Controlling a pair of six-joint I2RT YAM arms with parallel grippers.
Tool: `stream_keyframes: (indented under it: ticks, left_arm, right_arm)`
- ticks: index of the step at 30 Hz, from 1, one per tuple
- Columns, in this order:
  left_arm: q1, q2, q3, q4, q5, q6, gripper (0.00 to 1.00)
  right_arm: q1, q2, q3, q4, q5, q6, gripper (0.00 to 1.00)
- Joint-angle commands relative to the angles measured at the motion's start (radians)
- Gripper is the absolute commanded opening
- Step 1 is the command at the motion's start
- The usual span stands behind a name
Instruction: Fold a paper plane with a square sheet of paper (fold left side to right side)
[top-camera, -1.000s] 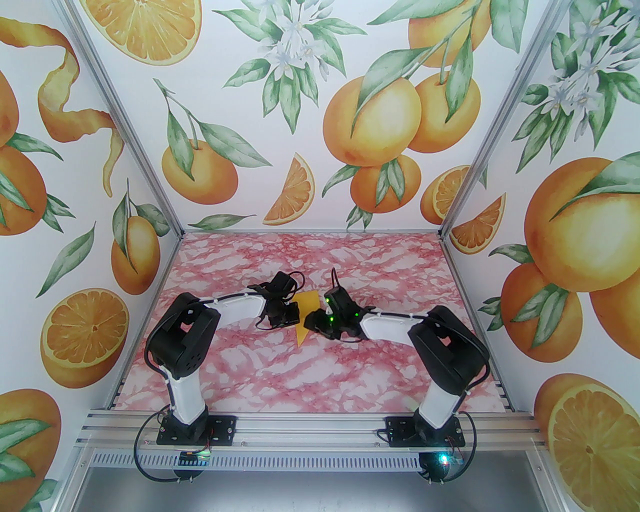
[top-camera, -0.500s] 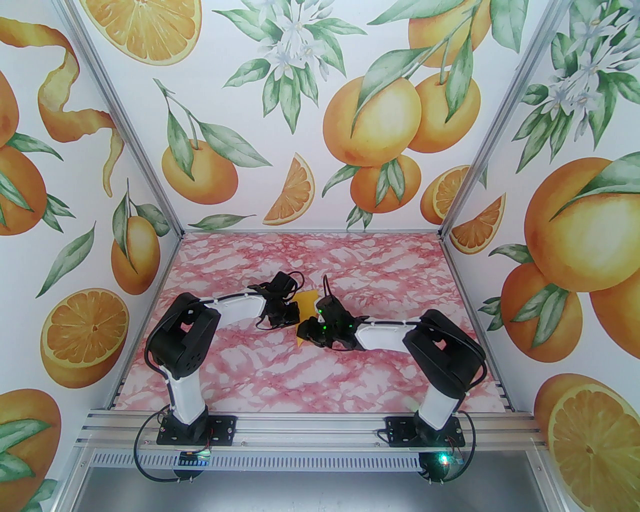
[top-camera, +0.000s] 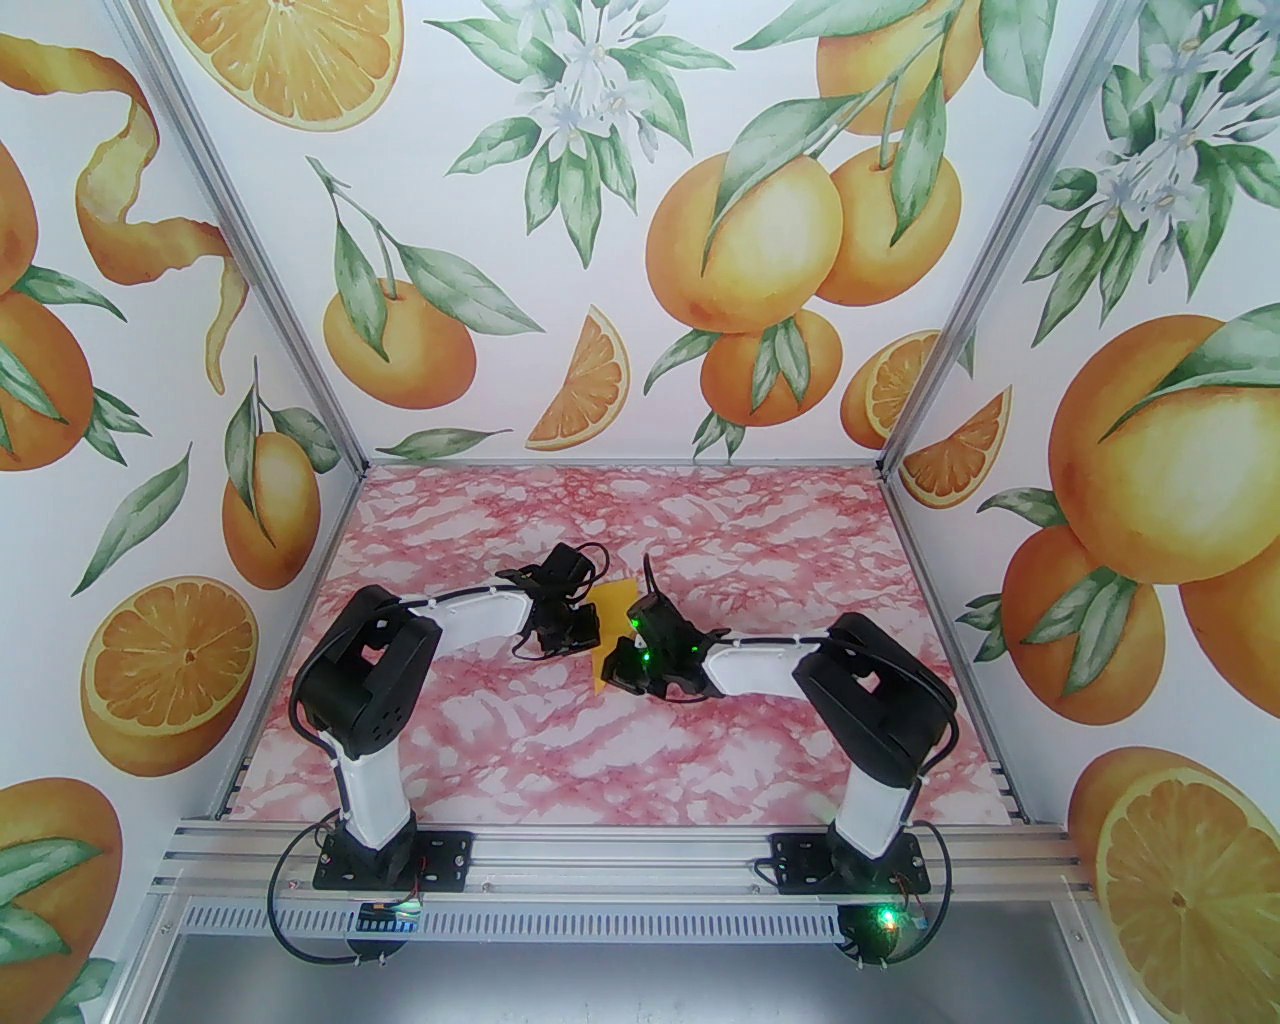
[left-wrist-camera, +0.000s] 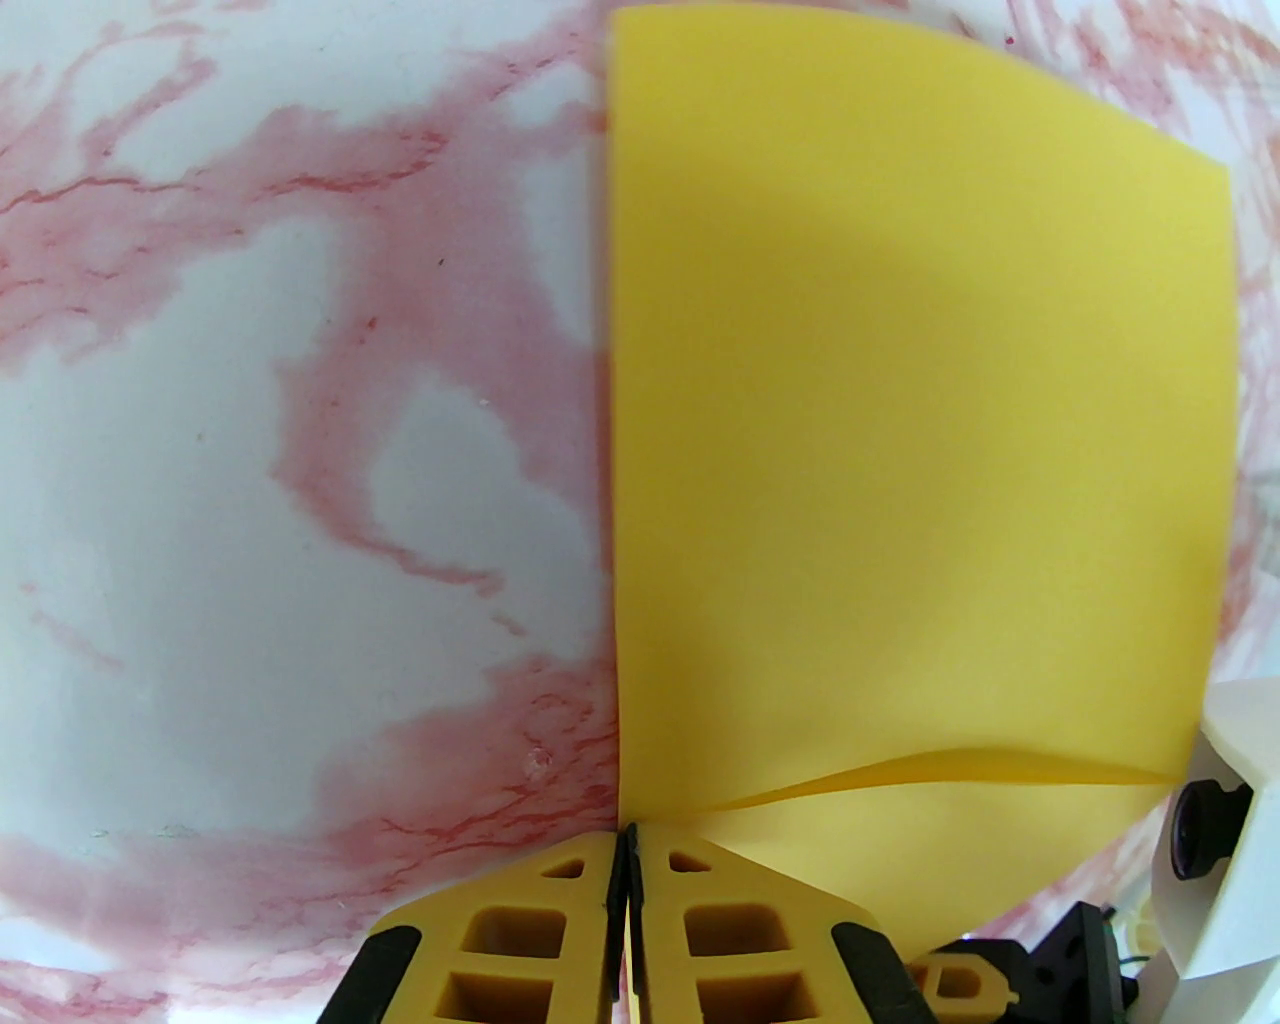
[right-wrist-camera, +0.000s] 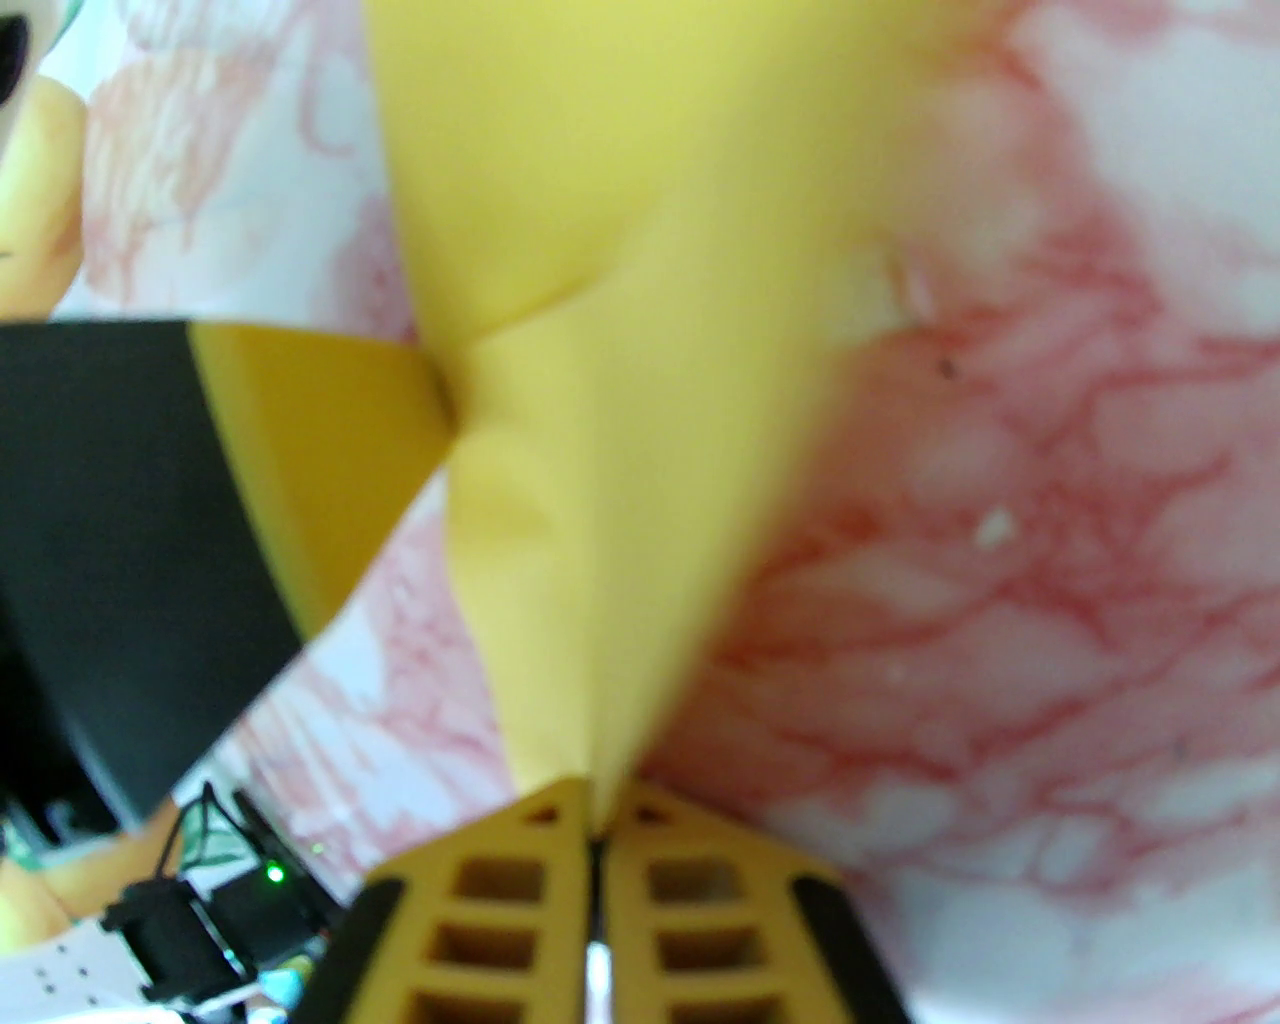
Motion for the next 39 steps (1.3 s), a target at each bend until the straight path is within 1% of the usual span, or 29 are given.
stream_keyframes:
  ticks: [1,5,10,14,17,18,19,22,25,34,38,39]
  left_arm:
    - [-0.045,0.09,-0.027,0.075,0.036,-0.017,0.11]
    - [-0.045,0.09,-0.028,0.076,0.036,-0.019,0.11]
    - [-0.045,0.088,-0.028,0.075,0.035,-0.017,0.11]
    - [-0.044,0.091,-0.024,0.069,0.032,-0.013,0.11]
    - [-0.045,0.093,-0.023,0.069,0.032,-0.01,0.11]
    - [-0.045,0.093,-0.022,0.068,0.03,-0.008,0.11]
    - [-0.045,0.099,-0.017,0.059,0.025,-0.003,0.11]
    - [-0.046,0.107,-0.012,0.052,0.019,0.008,0.11]
    - [-0.045,0.113,-0.005,0.049,0.018,0.012,0.11]
    - [-0.046,0.118,0.009,0.041,0.021,0.023,0.11]
    - [-0.045,0.118,0.015,0.037,0.021,0.03,0.11]
    - [-0.046,0.119,0.015,0.036,0.021,0.03,0.11]
  right_arm:
    - [0.011,0.023,0.034,-0.071,0.053,-0.026,0.0]
    - [0.015,0.042,0.07,-0.132,0.064,-0.041,0.0]
    - [0.019,0.049,0.083,-0.15,0.066,-0.041,0.01]
    - [0.019,0.021,0.078,-0.137,0.067,-0.047,0.17]
    - [0.019,0.016,0.079,-0.136,0.069,-0.048,0.2]
    - [0.019,0.005,0.078,-0.135,0.074,-0.056,0.26]
    - [0.009,-0.022,0.08,-0.132,0.078,-0.073,0.34]
    - [-0.027,-0.056,0.06,-0.101,0.063,-0.085,0.4]
    - [-0.059,-0.072,0.049,-0.091,0.052,-0.093,0.43]
    - [-0.156,-0.071,0.032,-0.058,0.019,-0.113,0.42]
    - [-0.176,-0.064,0.032,-0.035,0.002,-0.116,0.37]
    - [-0.178,-0.059,0.037,-0.032,-0.003,-0.119,0.34]
